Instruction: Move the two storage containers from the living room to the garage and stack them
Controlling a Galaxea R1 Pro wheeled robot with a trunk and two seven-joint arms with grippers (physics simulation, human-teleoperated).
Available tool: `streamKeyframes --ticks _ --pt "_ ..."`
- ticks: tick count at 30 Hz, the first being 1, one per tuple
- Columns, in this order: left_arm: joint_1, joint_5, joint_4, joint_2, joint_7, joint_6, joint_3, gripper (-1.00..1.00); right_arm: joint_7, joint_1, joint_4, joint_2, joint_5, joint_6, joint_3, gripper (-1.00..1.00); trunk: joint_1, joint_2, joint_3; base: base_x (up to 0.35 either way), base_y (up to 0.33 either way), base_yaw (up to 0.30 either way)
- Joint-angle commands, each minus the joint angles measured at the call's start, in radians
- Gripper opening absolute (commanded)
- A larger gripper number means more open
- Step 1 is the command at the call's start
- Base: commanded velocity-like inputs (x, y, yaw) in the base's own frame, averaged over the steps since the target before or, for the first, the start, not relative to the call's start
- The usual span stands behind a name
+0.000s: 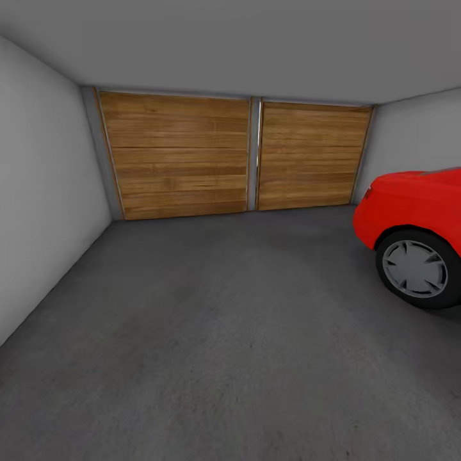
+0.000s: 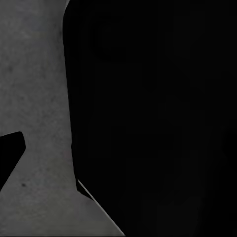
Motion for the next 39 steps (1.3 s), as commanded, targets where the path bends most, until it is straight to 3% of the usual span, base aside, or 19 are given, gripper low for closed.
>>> streamKeyframes --ticks 1,15,31,32,39 --pt "-0.002 0.002 -0.006 0.006 0.002 -0.006 -0.002 1.0 0.001 -0.002 -0.002 0.003 -0.003 -0.001 0.006 1.0 0.0 0.0 0.0 0.0 0.0 0.0" --pt "-0.002 0.005 -0.054 0.014 0.002 -0.048 0.001 1.0 0.004 -0.002 0.0 0.004 -0.012 -0.004 0.085 1.0 0.0 0.0 0.0 0.0 0.0 0.005" --pt "-0.002 0.005 -0.055 0.014 0.002 -0.049 0.001 1.0 0.007 -0.002 0.0 0.005 -0.012 -0.005 0.174 1.0 0.0 0.0 0.0 0.0 0.0 0.259" --pt "-0.002 0.005 -0.055 0.014 0.002 -0.049 0.001 1.0 0.007 -0.002 0.0 0.005 -0.012 -0.005 0.526 1.0 0.0 0.0 0.0 0.0 0.0 0.275" --pt "-0.002 0.005 -0.055 0.014 0.002 -0.049 0.001 1.0 0.006 -0.002 0.0 0.005 -0.012 -0.005 0.526 1.0 0.0 0.0 0.0 0.0 0.0 0.276"
